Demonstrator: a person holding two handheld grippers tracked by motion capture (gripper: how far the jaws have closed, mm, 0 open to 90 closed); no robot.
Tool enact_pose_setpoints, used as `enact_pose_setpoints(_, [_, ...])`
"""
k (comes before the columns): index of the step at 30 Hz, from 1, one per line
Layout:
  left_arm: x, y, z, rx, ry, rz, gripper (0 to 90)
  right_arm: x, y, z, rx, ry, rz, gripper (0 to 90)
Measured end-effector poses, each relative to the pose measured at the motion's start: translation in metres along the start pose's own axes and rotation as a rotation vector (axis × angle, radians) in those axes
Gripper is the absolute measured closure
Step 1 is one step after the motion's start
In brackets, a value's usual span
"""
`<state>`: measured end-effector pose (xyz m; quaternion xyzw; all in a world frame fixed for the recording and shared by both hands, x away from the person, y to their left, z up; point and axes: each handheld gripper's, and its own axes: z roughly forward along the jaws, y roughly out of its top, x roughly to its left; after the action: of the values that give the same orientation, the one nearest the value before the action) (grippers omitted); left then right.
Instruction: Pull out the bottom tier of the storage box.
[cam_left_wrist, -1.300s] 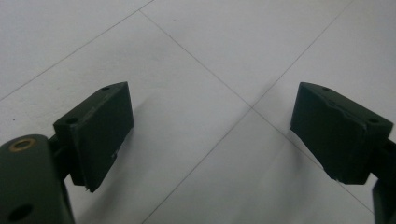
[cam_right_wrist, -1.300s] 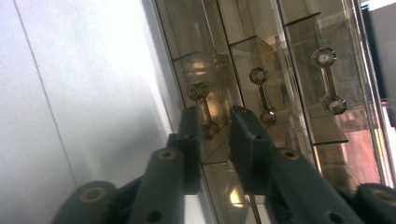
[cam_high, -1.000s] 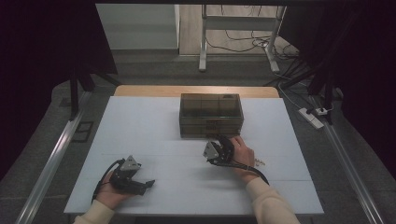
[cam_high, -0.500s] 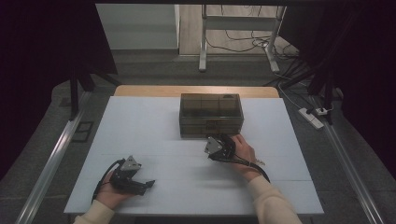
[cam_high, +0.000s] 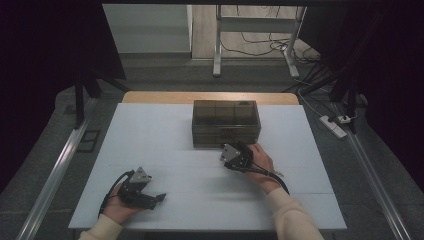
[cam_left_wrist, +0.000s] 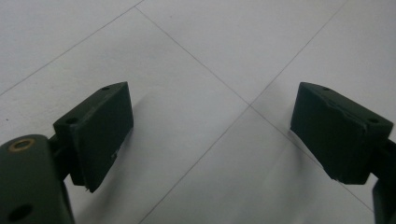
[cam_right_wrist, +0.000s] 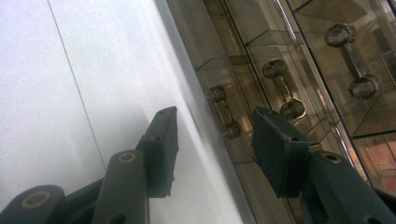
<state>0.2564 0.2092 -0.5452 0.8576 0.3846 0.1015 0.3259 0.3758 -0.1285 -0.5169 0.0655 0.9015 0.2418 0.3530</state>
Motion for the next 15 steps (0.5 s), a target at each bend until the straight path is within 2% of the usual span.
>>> enact_pose_setpoints(15, [-0.0002,0.0001,0.0002,0.001,0.000,0.001,12.7,-0.0029,0.0012,0.0042,0.016,0.048,-0.015,47.8])
